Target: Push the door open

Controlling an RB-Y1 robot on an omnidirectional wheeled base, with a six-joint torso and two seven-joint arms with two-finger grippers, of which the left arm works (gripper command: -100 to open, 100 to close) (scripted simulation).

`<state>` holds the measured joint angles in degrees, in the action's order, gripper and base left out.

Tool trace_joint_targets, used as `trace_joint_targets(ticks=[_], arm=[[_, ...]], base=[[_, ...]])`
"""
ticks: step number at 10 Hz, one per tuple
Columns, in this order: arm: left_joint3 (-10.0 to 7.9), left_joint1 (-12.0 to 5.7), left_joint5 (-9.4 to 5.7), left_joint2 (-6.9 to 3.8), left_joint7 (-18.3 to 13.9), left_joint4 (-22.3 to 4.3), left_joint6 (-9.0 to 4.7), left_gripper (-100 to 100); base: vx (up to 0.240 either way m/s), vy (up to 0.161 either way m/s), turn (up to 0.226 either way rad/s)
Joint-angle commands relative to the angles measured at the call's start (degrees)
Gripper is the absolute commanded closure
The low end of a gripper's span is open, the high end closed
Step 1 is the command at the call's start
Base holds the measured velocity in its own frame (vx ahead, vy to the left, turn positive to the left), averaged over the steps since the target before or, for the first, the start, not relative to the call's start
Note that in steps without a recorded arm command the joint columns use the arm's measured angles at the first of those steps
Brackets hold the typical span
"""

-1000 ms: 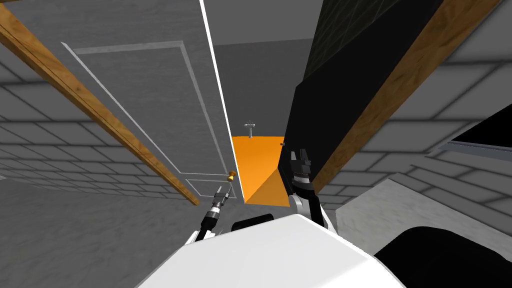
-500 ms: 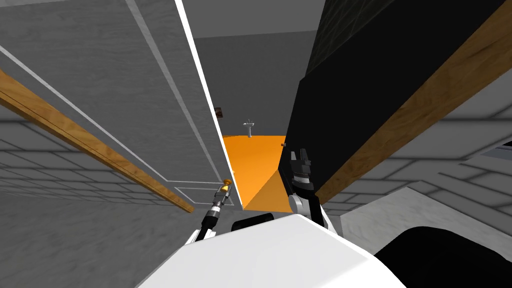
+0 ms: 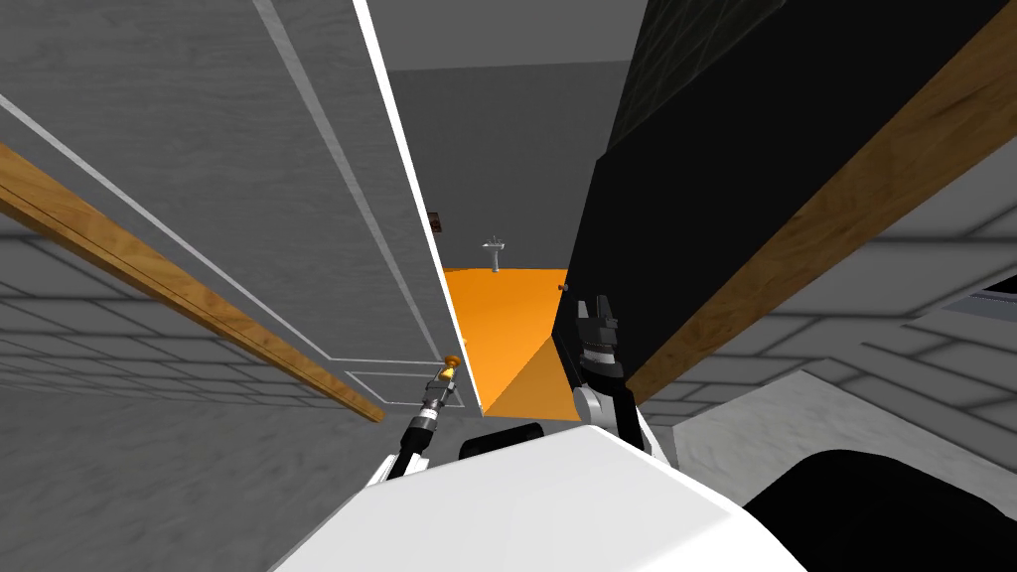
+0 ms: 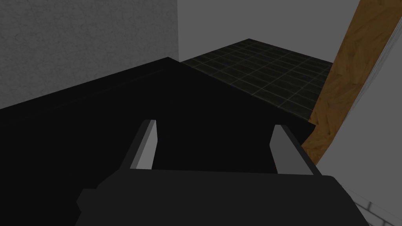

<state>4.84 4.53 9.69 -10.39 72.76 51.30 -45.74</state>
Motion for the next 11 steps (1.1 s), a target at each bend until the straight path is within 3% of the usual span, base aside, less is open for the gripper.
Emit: trace_joint_targets(ticks=[1,11], arm=[[0.12,0.31,0.04,0.07,-0.02,-0.08,-0.16,100],[-1.2,-0.29,-3.92,0.54,-14.03,-0.21,-0.42,100]], base=[[0.0,0.0,0.0],[0.029,-0.002,-0.031]])
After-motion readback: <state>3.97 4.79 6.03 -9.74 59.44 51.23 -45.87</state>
